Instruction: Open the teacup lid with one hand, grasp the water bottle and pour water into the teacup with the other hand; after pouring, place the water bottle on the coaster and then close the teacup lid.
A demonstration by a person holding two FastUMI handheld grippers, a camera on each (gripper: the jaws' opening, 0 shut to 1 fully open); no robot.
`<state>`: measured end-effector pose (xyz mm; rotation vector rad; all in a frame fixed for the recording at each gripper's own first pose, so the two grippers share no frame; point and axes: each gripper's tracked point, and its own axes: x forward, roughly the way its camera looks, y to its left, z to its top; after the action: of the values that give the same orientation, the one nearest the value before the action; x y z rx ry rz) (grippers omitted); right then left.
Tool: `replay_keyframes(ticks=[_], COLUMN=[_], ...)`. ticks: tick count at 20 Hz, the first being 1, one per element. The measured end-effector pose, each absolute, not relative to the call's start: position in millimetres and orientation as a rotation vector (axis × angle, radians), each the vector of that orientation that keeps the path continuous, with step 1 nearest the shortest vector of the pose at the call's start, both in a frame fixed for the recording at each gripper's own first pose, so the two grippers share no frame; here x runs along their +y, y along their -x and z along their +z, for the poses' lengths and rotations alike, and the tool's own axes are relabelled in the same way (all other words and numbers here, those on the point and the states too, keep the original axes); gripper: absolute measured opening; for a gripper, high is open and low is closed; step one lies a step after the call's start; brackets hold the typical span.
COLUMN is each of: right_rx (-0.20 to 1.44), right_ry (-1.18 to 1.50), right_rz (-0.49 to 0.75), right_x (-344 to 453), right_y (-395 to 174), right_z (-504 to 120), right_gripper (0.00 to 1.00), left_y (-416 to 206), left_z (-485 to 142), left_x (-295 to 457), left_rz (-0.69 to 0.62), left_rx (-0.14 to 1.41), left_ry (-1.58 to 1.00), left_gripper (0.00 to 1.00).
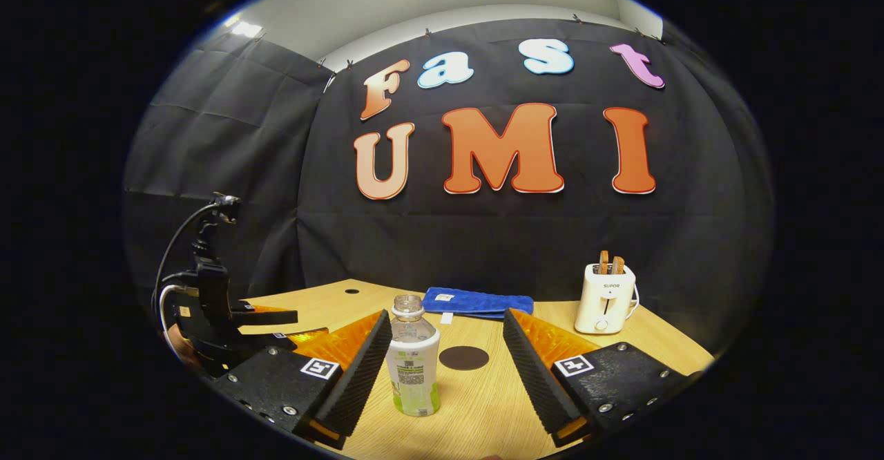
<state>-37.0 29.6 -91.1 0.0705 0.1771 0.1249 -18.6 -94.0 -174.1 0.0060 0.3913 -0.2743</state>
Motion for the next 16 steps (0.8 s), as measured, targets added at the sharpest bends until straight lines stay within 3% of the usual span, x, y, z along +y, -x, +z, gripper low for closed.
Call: replay_keyframes(ticks=[4, 6, 8, 11, 12, 13, 14, 16], right_rx=[0.197, 0.212, 0.228, 0.247, 0.251, 0.253, 0.255, 0.260], right_ry=[-0.059, -0.062, -0.066, -0.074, -0.075, -0.075, -0.075, -0.082], right_rz=[0.149, 0.156, 0.154, 0.149, 0.148, 0.145, 0.143, 0.141], right_x=[35, 36, 34, 31, 29, 28, 27, 26], right_y=[40, 42, 41, 41, 41, 41, 41, 39], right_z=[-103, -110, -117, -126, -128, -130, -131, -135], right_gripper=[0.98, 0.98, 0.98, 0.98, 0.98, 0.98, 0.98, 0.98], left_y=[18, 18, 18, 17, 18, 19, 21, 19], left_z=[-186, -187, -191, -189, -195, -198, -197, -201], left_x=[-106, -106, -109, -109, -113, -114, -113, -117], left_rz=[-0.290, -0.295, -0.300, -0.309, -0.318, -0.324, -0.323, -0.329], left_rx=[0.430, 0.434, 0.452, 0.458, 0.474, 0.487, 0.489, 0.494], left_ry=[-0.012, -0.035, -0.055, -0.084, -0.093, -0.101, -0.108, -0.120], left_gripper=[1.00, 0.96, 0.87, 0.84, 0.81, 0.68, 0.70, 0.53])
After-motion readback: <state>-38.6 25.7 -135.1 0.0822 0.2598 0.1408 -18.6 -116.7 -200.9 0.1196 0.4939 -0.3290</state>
